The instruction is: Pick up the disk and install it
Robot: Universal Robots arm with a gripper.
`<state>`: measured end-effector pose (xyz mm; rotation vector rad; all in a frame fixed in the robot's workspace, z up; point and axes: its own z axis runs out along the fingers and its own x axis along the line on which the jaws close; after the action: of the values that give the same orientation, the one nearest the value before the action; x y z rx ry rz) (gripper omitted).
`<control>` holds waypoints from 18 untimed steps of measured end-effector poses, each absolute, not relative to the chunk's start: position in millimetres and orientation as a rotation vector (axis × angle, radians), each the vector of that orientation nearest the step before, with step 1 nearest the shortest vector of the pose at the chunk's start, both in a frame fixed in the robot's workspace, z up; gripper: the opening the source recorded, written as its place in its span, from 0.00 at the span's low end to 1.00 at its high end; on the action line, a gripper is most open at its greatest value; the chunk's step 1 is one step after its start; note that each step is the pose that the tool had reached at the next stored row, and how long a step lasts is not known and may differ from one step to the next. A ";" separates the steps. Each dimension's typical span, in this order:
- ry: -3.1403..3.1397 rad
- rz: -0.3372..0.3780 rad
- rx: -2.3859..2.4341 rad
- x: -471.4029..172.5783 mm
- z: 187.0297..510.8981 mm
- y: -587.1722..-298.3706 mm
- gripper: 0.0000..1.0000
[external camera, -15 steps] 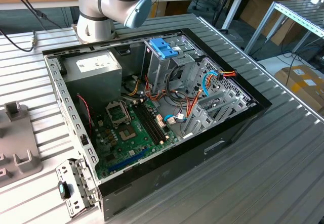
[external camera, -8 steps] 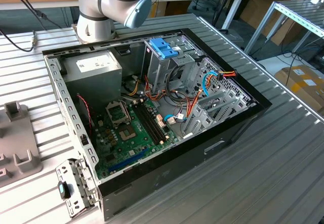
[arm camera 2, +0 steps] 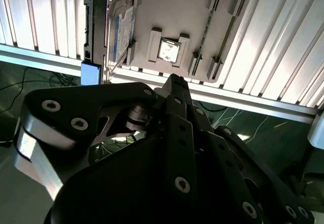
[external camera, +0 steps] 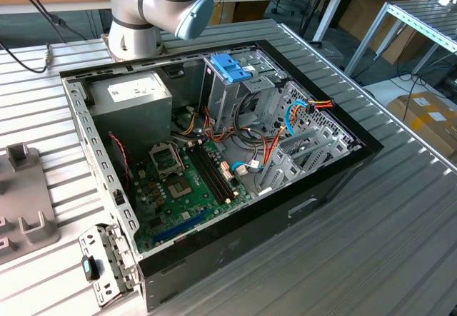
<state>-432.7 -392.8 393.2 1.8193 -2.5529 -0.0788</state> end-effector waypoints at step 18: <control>-2.497 -0.079 1.893 -432.7 393.3 -392.7 0.11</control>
<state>-432.7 -392.7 393.3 1.8930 -2.4969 -0.0785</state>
